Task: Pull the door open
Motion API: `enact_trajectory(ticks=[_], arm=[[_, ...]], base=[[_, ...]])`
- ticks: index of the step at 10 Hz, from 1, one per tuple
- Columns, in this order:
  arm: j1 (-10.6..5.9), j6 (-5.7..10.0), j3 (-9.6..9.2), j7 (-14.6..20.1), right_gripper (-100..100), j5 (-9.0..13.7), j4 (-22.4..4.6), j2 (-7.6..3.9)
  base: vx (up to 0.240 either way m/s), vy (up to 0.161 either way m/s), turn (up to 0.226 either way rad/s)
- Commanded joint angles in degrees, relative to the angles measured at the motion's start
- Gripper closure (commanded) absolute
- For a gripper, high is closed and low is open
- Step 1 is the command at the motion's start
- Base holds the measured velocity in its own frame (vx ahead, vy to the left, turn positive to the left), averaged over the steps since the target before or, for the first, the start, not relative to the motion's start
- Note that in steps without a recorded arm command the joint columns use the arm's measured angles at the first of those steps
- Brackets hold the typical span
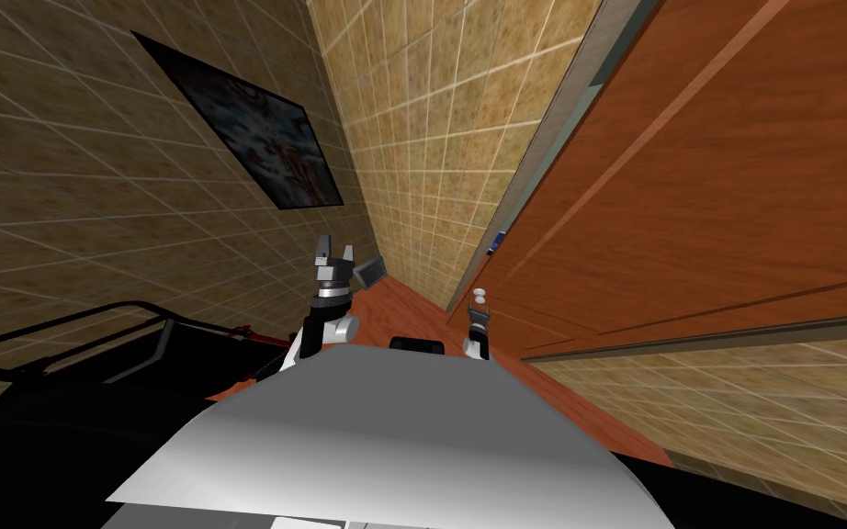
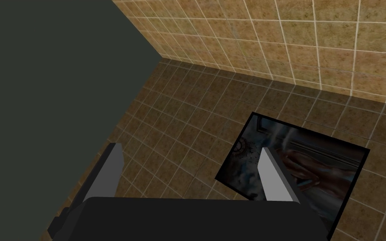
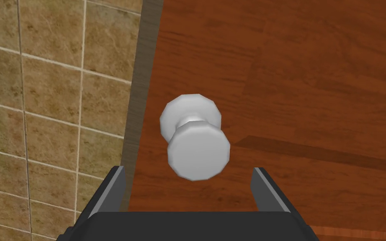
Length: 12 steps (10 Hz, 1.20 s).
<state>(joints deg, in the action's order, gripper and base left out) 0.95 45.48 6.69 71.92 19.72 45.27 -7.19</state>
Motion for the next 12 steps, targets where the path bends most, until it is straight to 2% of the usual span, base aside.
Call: enact_trajectory(ticks=[1, 5, 6, 7, 8, 11, 12], arm=[[-0.09, -0.63, -0.38, 2.9, -100, 1.1, 0.6, 0.37], [-0.51, -1.38, -1.06, 7.8, -100, 2.9, 1.0, 0.90], [-0.51, -1.19, -0.96, 7.0, -100, 2.6, 0.7, 0.79], [0.04, -0.73, -0.38, 8.8, -100, 3.2, 0.1, -0.84], [0.19, -0.60, -0.22, 9.3, -100, 3.3, -0.1, -1.28], [1.18, 0.26, 0.85, 12.0, -100, 4.2, -1.2, -4.19], [1.51, -0.24, 0.70, 11.1, -100, 4.0, 0.0, -3.45]], base=[[-0.100, -0.011, 0.033], [-0.079, -0.011, 0.022], [-0.030, -0.006, 0.004], [0.113, -0.020, 0.161], [0.190, -0.037, 0.123], [0.216, -0.022, 0.127], [0.089, -0.007, 0.018]])
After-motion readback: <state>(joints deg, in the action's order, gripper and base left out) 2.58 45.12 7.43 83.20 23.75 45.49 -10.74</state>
